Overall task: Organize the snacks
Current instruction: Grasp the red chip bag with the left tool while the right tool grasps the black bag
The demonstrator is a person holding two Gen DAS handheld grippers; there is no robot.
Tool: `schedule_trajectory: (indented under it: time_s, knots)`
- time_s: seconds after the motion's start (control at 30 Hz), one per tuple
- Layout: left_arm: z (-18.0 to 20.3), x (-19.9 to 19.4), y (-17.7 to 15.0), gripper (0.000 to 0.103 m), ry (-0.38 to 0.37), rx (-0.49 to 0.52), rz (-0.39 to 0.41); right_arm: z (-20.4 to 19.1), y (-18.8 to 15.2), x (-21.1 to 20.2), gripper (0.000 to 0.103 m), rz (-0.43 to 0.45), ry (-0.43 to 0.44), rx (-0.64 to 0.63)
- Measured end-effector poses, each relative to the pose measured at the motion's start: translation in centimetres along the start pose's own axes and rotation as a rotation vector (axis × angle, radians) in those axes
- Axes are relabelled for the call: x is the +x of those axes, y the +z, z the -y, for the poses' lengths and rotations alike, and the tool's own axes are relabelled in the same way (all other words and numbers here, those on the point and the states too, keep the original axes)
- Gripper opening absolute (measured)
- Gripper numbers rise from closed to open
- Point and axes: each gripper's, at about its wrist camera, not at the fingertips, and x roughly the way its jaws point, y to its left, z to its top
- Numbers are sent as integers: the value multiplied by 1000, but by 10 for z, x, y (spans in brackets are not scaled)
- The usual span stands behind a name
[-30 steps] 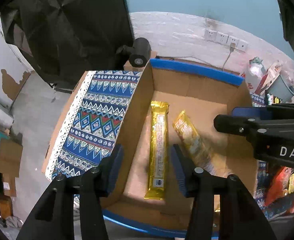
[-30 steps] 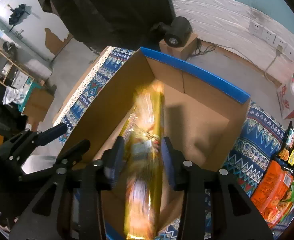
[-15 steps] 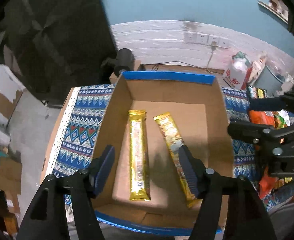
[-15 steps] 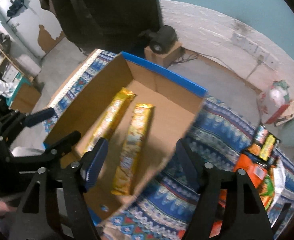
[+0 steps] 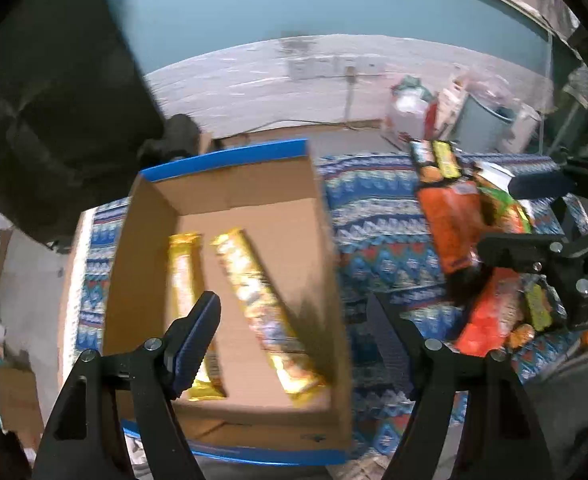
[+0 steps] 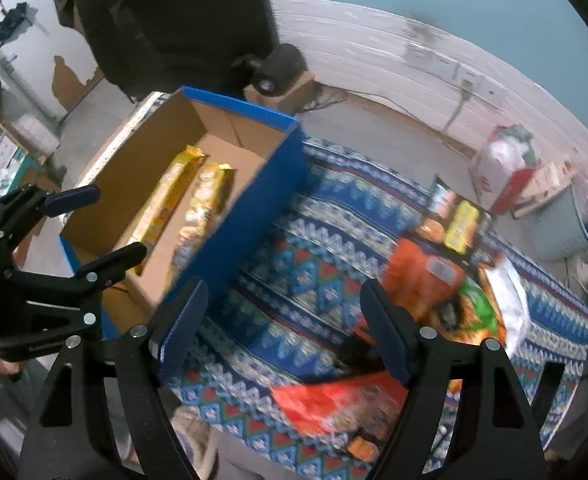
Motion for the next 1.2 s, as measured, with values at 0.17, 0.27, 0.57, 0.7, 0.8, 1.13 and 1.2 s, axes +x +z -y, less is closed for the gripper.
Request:
schedule_trajectory:
  time_s: [0.17,0.27,0.57,0.7,0.8,1.13,1.2]
  knots:
    - [38,-7,-2,78,-34,83,4,26,-23,-13,81,3,-24,38]
    - [60,-11,-3,78,-40,140,14,43,-39,-18,81,-6,-40,64]
    - [106,-5,-7,80,-96,224,-11,90,-84,-24,81,-30,-70,132]
    - [124,4,-9,80,-110,253,-30,108,-107,-22,81,-50,-78,160]
    - [137,11,-10,80,-130,269,-49,120,-121,-19,81,-65,-79,183]
    - [177,32,-12,80,-164,344,-83,151,-166,7,81,-148,-57,285]
    - [184,35,-13,80,-169,360,-89,155,-171,13,81,-165,-39,308]
